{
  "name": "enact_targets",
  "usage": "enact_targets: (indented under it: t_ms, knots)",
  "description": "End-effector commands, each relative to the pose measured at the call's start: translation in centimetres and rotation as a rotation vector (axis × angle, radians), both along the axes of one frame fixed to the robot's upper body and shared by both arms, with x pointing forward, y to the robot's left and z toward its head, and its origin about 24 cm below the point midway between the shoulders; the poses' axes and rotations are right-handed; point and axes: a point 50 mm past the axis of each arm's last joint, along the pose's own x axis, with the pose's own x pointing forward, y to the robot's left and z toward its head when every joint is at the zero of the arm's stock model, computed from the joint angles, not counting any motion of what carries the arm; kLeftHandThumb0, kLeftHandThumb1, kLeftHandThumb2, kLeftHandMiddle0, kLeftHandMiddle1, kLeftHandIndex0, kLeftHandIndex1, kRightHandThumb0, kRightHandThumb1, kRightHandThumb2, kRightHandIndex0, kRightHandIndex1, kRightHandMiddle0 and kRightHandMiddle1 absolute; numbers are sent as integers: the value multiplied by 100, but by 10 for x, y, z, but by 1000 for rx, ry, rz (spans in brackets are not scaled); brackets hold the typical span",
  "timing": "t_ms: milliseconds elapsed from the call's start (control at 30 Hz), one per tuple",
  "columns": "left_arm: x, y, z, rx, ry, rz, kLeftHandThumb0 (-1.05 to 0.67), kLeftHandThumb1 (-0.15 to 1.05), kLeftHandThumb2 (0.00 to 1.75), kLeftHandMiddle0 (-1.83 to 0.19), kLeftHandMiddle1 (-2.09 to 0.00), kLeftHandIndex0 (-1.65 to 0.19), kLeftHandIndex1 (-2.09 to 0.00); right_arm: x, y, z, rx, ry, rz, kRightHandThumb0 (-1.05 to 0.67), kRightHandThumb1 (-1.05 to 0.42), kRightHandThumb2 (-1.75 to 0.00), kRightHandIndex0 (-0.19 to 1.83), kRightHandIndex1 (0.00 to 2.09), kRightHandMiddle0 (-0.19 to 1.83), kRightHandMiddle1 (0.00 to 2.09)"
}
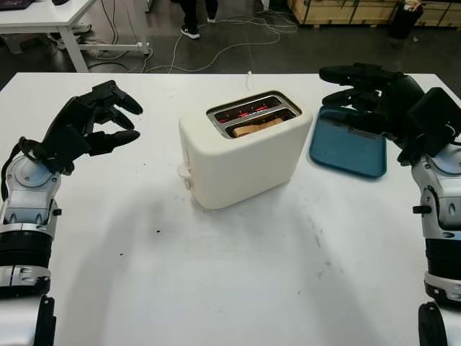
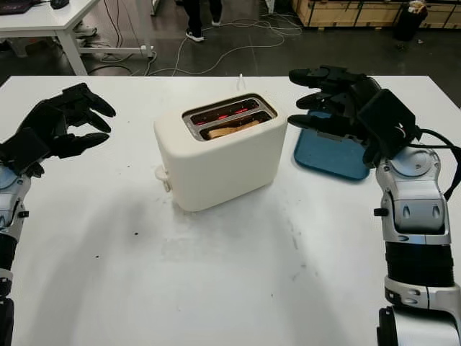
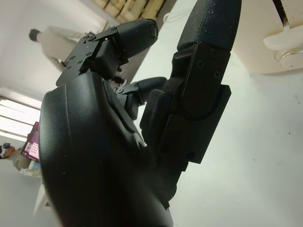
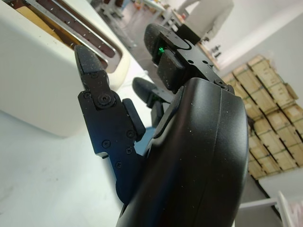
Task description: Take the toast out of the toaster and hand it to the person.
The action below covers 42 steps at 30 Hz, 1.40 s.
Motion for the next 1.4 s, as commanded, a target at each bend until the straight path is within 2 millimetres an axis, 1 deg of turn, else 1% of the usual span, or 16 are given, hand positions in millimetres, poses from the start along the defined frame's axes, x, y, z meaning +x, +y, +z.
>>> enact_targets:
  t_ms: [0,733,967,1100,1367]
  knots:
    - [0,-1,2,-9,-20,-2,-105,92,8,-33,-145,-32,-134,0,0,2,7,-15,-1,-34,-77,0,25,100,59,18]
    - [-1,1,1,-24,-17,5,-105,92,6,-34,-145,-33,-133,0,0,3,6,-23,-3,-32,-77,0,26,98,59,19]
    - [0,0,1,-21,-18,2,-105,92,7,-32,-145,-32,-134,0,0,2,7,-21,-4,-34,-76,0,26,97,59,19]
    - [0,0,1,-19,-19,1,-105,92,7,-33,-144,-32,-133,0,0,4,7,-16,-2,-31,-77,0,26,96,58,19]
    - [1,-2,2,-19,-21,2,-105,92,8,-33,-144,-33,-132,0,-3,7,-3,-22,-6,-33,-77,0,27,97,59,20]
